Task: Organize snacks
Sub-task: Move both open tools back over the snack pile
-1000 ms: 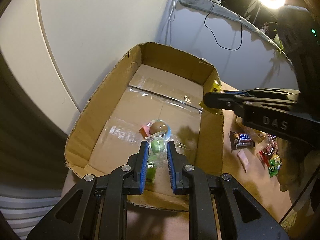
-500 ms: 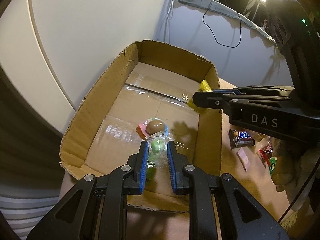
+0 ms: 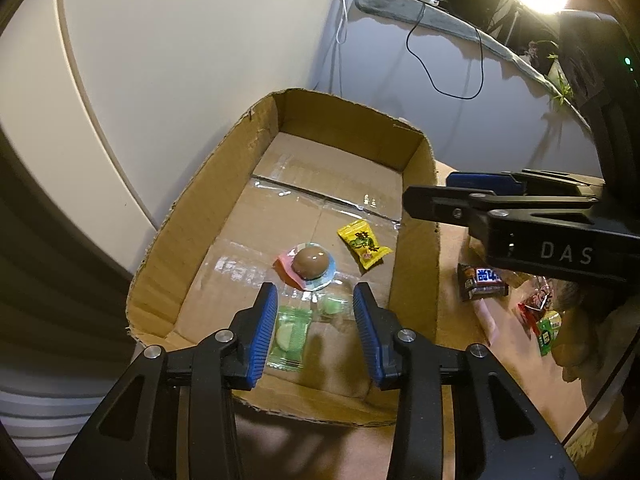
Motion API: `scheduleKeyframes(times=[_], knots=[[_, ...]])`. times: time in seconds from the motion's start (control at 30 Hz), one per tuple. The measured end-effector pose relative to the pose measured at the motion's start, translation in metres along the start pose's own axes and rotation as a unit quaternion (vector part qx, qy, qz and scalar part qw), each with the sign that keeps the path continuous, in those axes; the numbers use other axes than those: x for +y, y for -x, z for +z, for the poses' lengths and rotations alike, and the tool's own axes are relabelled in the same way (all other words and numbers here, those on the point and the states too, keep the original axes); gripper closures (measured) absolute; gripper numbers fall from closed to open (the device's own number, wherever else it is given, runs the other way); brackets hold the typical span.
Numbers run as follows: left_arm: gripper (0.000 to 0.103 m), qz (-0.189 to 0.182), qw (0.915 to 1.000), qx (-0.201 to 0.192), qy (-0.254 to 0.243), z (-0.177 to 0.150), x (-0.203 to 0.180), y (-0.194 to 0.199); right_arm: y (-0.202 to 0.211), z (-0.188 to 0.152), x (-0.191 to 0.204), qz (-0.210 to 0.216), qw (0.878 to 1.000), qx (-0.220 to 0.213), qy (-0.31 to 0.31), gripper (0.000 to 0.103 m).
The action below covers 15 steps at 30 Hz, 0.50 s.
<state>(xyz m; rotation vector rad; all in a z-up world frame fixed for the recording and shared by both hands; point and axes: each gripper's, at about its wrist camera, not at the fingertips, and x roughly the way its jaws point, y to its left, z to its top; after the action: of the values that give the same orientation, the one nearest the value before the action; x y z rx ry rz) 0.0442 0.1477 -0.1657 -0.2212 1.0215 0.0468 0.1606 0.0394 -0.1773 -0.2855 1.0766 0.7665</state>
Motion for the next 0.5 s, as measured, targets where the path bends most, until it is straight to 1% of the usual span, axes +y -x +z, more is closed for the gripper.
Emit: scheduleKeyframes(times=[0.13,0.27,0.33,0.5], knots=[[0.065,-0.006,0.9999,-0.005,-0.007,0.002,-0.009,0.005,0.013,-0.004,-0.013,-0.01,1.0,-0.008,-0.01,0.034],[0.065,-0.016,0.9997,-0.01,-0.017,0.003,-0.021,0.012,0.027,-0.01,-0.029,-0.018,1.0,-0.014,-0.022,0.031],[0.065,-0.024,0.9994,-0.012,-0.022,0.003,-0.029,0.014,0.036,-0.016,-0.039,-0.024,0.999,-0.017,-0.029,0.024],[0.065,-0.049,0.9979,-0.011,-0.041,0.002,-0.055,0.016,0.067,-0.041,-0.072,-0.044,0.997,-0.025,-0.058,0.022]])
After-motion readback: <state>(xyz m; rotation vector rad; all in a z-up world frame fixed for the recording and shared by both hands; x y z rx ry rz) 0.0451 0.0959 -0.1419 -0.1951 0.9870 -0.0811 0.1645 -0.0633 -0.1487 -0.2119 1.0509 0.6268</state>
